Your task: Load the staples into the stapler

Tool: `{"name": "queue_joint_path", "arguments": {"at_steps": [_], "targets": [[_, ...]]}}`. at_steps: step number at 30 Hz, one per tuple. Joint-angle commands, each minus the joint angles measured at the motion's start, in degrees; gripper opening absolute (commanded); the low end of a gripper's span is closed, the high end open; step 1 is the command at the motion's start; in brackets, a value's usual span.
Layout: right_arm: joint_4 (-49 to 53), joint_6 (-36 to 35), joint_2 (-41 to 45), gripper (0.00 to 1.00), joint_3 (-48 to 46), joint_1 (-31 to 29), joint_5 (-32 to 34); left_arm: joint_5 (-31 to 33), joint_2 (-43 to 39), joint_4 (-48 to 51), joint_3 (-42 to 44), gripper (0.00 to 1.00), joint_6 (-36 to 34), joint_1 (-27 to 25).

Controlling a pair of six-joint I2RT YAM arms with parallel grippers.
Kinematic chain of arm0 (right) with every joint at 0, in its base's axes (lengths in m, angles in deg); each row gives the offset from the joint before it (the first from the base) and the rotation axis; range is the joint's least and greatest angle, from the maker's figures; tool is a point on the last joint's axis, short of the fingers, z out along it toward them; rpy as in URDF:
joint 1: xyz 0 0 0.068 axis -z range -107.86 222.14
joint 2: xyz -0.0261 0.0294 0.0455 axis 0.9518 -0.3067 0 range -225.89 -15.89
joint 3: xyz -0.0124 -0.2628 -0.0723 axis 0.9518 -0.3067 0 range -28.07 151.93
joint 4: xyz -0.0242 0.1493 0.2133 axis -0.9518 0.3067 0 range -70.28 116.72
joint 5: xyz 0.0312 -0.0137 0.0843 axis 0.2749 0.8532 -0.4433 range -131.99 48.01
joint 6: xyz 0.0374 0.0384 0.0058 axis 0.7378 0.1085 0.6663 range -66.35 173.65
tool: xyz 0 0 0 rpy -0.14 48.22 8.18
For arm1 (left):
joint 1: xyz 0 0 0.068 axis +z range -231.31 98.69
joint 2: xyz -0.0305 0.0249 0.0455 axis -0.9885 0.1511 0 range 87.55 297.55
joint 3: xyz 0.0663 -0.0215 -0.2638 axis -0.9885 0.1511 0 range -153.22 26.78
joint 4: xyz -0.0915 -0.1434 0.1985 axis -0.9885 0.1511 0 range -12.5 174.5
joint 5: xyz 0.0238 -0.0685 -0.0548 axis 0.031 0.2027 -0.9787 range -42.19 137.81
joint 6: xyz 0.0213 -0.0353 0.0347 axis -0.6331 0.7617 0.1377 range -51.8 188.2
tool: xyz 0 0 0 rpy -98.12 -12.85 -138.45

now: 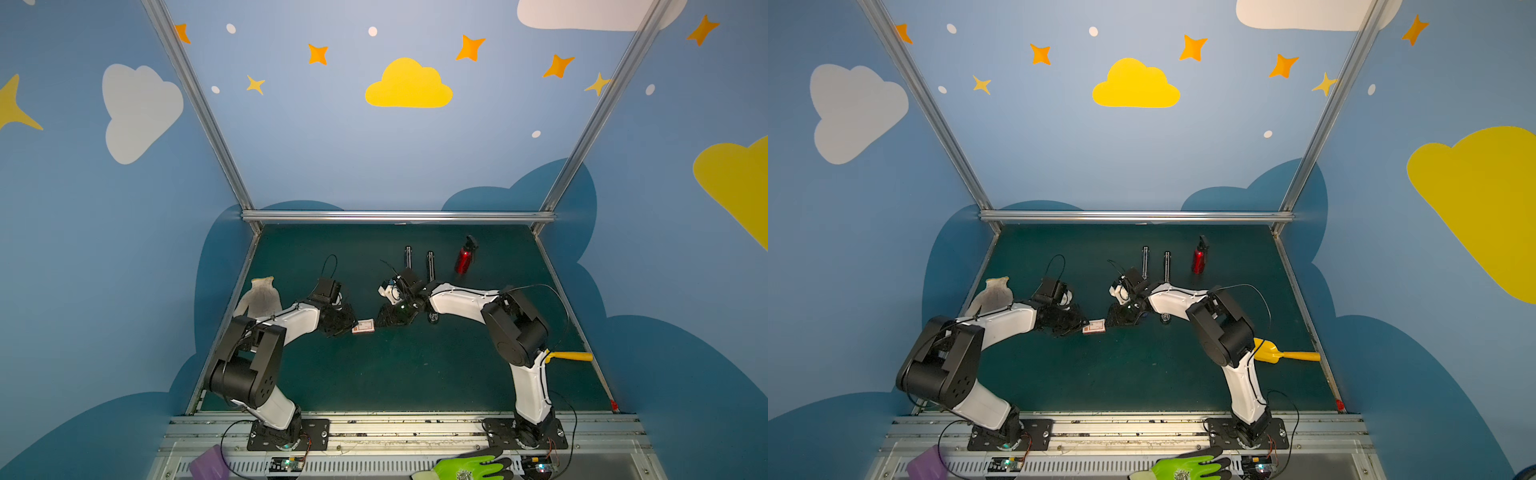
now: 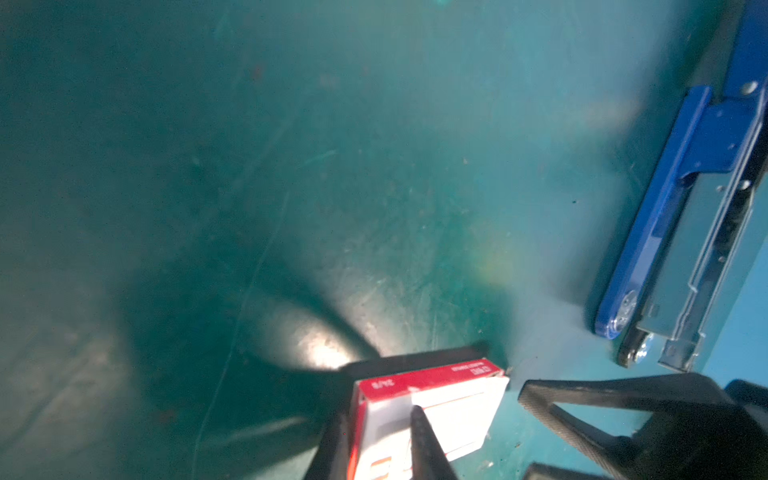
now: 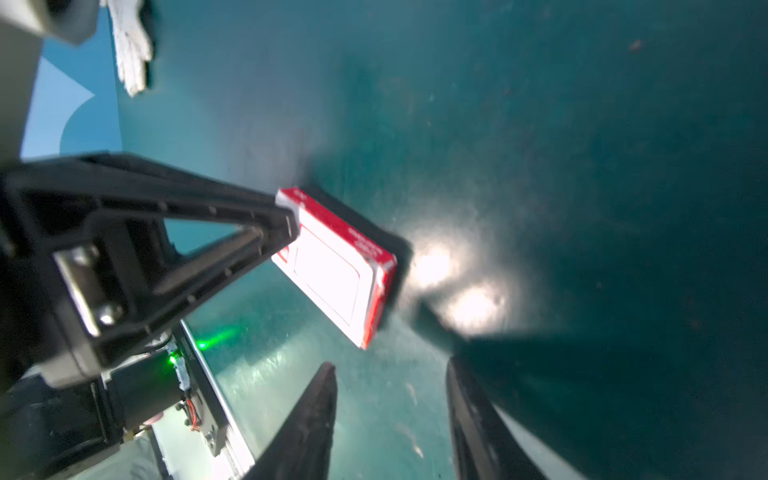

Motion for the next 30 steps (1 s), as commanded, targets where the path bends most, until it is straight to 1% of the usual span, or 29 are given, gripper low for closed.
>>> {"name": "queue_joint_path", "arguments": {"at_steps": [1,3,9,11,14,17,21,25,27,30], "targets": [[3.73,0.27,-2.51,0.39,3.26,-0.23,0.54,0.23,1.7,1.17,0.99,0.2,-0.71,0.0],[4.6,0.34,-3.63,0.35,4.6,-0.24,0.67,0.22,1.82,1.32,0.93,0.18,-0.87,-0.07],[7.09,0.43,-6.51,0.26,7.52,-0.36,1.07,0.36,1.53,1.69,0.88,0.13,-1.32,-0.03],[7.58,0.42,-6.97,0.23,7.94,-0.32,1.62,0.42,1.53,1.7,0.89,0.12,-1.41,-0.01],[8.8,0.29,-7.17,0.15,7.99,-0.25,3.11,0.42,1.7,1.7,1.06,0.11,-1.42,-0.04],[9.86,0.47,-6.71,0.1,7.35,0.24,4.41,0.45,1.64,1.7,1.07,0.1,-1.57,0.02],[8.89,1.12,-4.95,0.07,4.8,0.92,5.55,0.41,1.44,1.61,1.13,0.09,-1.59,0.02],[10.35,0.67,-3.77,0.06,4.52,0.94,8.1,0.46,1.35,1.78,1.01,0.08,-1.68,0.02],[10.38,1.11,-3.07,0.06,4.23,1.06,9.25,0.4,1.27,1.76,1.04,0.07,-1.73,0.02],[10.27,0.97,-2.06,0.07,4.23,1.05,9.26,0.17,1.09,1.79,1.08,0.07,-1.68,0.02]]}}
